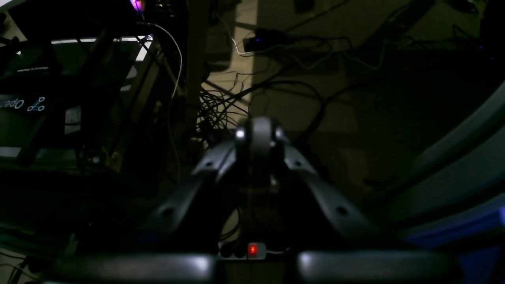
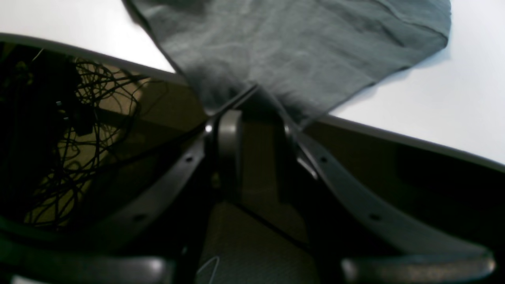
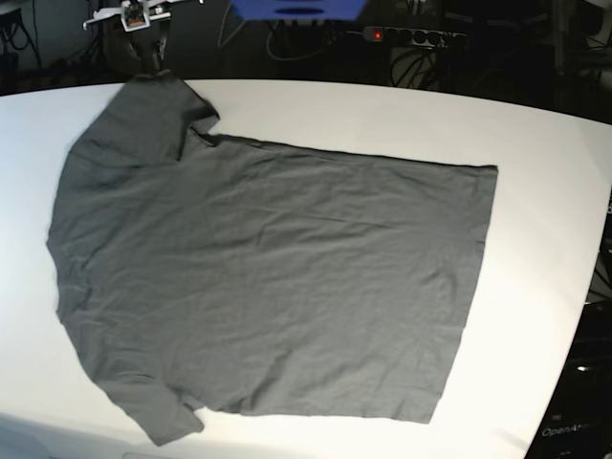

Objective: Fold the T-shirt properly

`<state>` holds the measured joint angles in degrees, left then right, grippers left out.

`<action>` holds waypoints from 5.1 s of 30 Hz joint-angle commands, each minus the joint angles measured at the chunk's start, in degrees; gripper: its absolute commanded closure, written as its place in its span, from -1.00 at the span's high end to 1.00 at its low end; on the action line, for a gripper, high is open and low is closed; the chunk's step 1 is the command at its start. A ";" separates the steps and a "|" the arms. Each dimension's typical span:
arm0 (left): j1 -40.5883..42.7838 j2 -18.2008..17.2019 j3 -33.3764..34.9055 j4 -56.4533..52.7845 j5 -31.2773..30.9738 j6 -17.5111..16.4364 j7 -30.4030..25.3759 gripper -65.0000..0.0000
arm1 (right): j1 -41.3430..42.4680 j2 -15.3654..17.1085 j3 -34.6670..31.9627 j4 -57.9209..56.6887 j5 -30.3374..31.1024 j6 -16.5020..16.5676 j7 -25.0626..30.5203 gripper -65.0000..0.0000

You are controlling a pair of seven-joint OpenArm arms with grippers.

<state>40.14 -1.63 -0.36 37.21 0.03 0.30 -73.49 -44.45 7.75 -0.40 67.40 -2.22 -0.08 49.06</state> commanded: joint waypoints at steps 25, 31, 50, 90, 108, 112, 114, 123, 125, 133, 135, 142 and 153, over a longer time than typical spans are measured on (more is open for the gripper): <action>1.31 -0.09 -0.12 0.20 0.01 0.36 -1.54 -0.96 | -0.70 0.03 0.10 0.52 0.77 -0.23 -0.84 -0.15; 1.40 -0.09 -0.12 0.20 0.01 0.36 -1.54 -0.96 | -0.78 0.03 0.27 0.52 0.77 -0.41 -0.40 0.01; 1.31 -0.09 -0.12 0.20 0.01 0.36 -1.54 -0.96 | 0.09 0.21 0.10 0.52 0.68 -0.23 -0.40 -0.31; 19.68 0.44 0.40 23.40 0.27 0.28 -1.71 -0.79 | 0.18 0.30 0.10 0.52 0.24 -0.23 -0.75 -0.98; 8.96 6.60 1.20 -8.68 -0.08 0.36 -1.89 -0.19 | 0.18 0.38 0.18 0.52 0.24 -0.23 -0.75 -0.98; 7.55 5.28 1.55 -10.71 0.01 0.36 -1.89 -0.63 | 0.18 0.38 0.18 0.52 0.24 -0.23 -0.75 -0.98; 7.64 5.36 1.20 -10.44 -0.08 0.36 -1.80 -0.86 | 0.18 0.38 0.18 0.52 0.24 -0.23 -0.75 -0.98; 7.90 4.75 1.20 -10.44 0.01 0.19 -1.80 -0.90 | 0.18 0.38 0.18 0.43 0.24 -0.23 -0.75 -0.98; 8.61 4.05 1.20 -10.18 0.01 0.10 -1.89 -0.90 | 0.18 0.38 0.18 0.43 0.24 -0.23 -0.75 -0.97; 14.15 1.41 1.46 2.31 -0.08 0.28 -1.98 -0.90 | 0.18 0.47 0.18 0.25 0.24 -0.23 -0.84 -0.97; 15.99 1.50 1.20 7.32 -0.08 0.28 -1.71 -0.90 | 0.27 0.47 0.18 -0.98 0.24 -0.23 -0.84 -0.97; 22.41 1.14 1.11 23.32 -0.08 0.36 -1.01 -0.49 | 3.00 1.00 0.18 -6.52 0.24 -0.23 -0.40 -0.98; 28.39 -9.67 1.02 57.43 -14.85 0.36 25.45 -0.27 | 3.00 1.17 0.18 -6.52 0.24 -0.23 -0.31 -0.98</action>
<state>67.00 -11.33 0.64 93.97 -15.09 0.45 -45.80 -40.66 8.49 -0.40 60.36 -2.42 -0.10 47.13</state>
